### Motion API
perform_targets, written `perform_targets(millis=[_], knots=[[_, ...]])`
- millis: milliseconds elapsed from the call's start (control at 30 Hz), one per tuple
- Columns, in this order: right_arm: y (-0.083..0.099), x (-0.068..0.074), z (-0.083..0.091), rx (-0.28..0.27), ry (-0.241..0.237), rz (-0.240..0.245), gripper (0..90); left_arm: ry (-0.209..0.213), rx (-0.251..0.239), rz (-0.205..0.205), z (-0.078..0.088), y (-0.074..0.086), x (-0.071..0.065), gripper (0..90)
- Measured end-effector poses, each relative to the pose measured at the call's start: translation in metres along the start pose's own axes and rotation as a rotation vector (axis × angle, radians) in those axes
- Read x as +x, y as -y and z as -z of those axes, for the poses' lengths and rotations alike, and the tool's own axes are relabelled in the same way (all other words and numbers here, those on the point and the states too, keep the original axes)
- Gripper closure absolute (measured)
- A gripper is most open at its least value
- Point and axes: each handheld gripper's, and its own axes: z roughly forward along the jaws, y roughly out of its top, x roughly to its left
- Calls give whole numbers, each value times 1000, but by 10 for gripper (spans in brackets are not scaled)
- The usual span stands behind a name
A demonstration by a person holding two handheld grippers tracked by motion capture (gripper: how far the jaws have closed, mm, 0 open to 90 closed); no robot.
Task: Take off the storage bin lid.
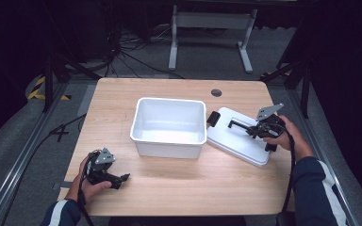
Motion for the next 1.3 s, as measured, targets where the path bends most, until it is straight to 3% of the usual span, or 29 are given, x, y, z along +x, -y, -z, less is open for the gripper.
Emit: perform_targets(millis=[100,467,633,900,1300], knots=[[3,0,0,-26,-3,-19,831,1,-3,0,0,0,0,2],[-6,8,6,-6,16,-17,728,0,-2,0,0,0,0,2],[-8,9,8,-34,24,-46,699,0,-3,1,0,0,0,3],[-12,14,14,-56,25,-56,592,0,-6,1,0,0,0,3],[-19,22,27,-44,78,-61,420,0,-4,-3,0,0,0,4]])
